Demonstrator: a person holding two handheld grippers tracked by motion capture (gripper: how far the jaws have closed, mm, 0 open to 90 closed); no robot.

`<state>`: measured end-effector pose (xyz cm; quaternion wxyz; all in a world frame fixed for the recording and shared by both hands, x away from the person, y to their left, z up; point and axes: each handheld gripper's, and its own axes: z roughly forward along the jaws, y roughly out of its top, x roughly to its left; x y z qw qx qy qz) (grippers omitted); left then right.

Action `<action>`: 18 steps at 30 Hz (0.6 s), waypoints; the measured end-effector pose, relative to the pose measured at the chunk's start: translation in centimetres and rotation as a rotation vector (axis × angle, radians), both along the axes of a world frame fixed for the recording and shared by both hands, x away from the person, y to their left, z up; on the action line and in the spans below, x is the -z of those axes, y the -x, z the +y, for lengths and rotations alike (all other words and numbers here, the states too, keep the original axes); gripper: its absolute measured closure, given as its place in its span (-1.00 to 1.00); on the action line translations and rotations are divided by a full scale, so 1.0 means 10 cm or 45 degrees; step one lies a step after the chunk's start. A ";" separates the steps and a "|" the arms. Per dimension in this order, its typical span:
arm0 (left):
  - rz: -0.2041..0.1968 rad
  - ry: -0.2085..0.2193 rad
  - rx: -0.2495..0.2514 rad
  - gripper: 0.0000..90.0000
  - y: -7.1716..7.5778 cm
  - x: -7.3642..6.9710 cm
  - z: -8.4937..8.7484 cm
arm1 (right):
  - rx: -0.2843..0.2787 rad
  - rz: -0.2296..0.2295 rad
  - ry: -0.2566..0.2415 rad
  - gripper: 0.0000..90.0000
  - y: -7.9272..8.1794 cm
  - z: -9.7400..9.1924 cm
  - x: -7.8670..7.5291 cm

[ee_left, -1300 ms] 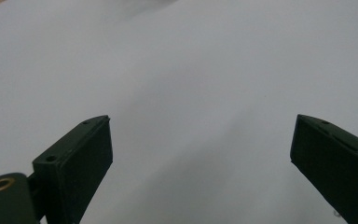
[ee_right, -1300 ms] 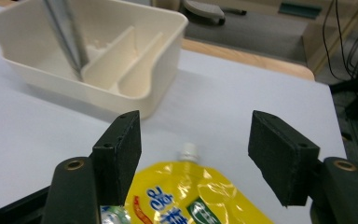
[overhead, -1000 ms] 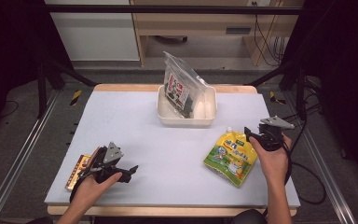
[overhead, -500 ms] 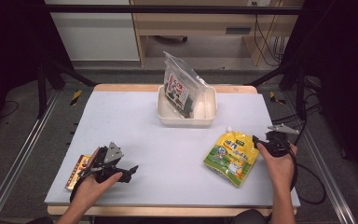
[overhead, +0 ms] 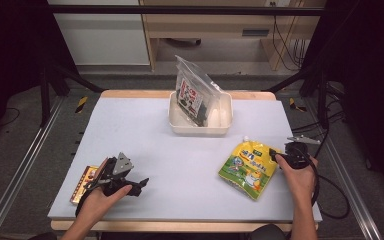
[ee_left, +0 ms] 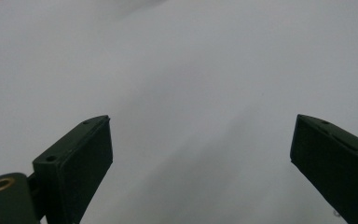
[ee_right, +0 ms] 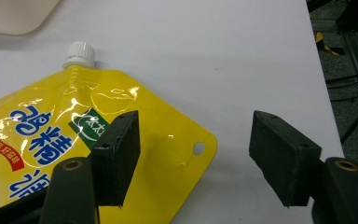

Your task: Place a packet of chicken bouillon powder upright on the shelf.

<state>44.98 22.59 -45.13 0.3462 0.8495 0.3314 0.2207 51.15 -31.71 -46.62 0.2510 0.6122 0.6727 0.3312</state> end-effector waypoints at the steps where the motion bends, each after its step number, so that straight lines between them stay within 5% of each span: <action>1: -0.001 0.001 0.000 -0.88 0.00 0.00 0.00 | -0.006 0.006 -0.003 -0.23 0.00 0.00 0.01; 18: 0.002 0.005 0.000 -0.88 -0.01 0.01 0.00 | -0.091 0.050 -0.019 -0.04 -0.02 0.09 0.04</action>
